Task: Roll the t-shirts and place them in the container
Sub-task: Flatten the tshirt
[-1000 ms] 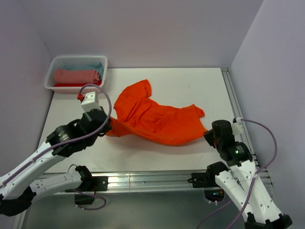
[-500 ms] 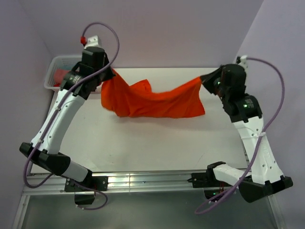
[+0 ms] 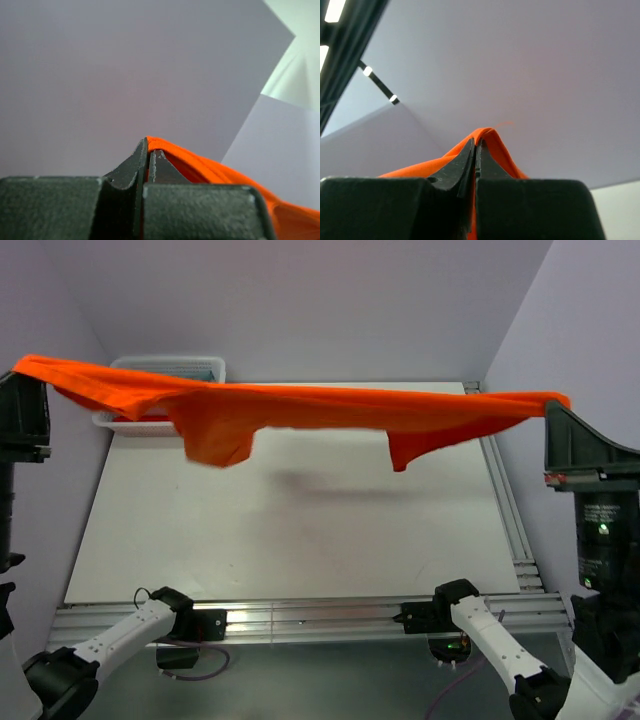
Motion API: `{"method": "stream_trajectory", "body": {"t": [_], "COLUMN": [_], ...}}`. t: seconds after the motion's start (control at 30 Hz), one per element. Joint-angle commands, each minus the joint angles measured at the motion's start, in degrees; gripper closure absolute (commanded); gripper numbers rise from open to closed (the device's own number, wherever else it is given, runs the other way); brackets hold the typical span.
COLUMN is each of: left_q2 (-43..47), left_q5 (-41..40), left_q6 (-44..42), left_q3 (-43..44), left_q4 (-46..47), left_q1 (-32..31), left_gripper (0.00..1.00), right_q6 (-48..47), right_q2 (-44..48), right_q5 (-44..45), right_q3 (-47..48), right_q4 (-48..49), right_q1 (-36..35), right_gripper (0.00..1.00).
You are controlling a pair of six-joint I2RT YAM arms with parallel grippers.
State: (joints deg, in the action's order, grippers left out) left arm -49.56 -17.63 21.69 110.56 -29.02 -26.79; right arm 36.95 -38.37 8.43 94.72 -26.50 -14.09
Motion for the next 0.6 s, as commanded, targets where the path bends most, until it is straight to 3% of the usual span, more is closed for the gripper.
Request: {"method": "stream_trajectory", "body": {"t": [0.0,0.1,0.37,0.57], "left_q2": [-7.20,-10.46,-15.12,-25.90], "left_q5": [2.95,2.95,-1.53,-2.67], "left_q6": [-1.74,-0.95,-3.41,-3.76], "left_q3": [2.01,4.57,0.89,0.78], "left_q4": [-1.73,-3.86,0.53,6.86], "left_q1": [0.07,-0.02,0.07,0.07], "left_gripper": [1.00,1.00,1.00,1.00], "right_q6": [-1.88,-1.44,-0.04,0.05], "right_q2": [-1.62,-3.11,-9.26,-17.69], "right_q5": [0.45,1.15,3.00,4.75], "right_q3": [0.46,1.61,0.82,0.37], "right_q4": [1.02,-1.53,-4.08,1.62], "right_q1": [0.38,0.38,0.46,0.55], "right_gripper": [1.00,1.00,1.00,1.00]}}
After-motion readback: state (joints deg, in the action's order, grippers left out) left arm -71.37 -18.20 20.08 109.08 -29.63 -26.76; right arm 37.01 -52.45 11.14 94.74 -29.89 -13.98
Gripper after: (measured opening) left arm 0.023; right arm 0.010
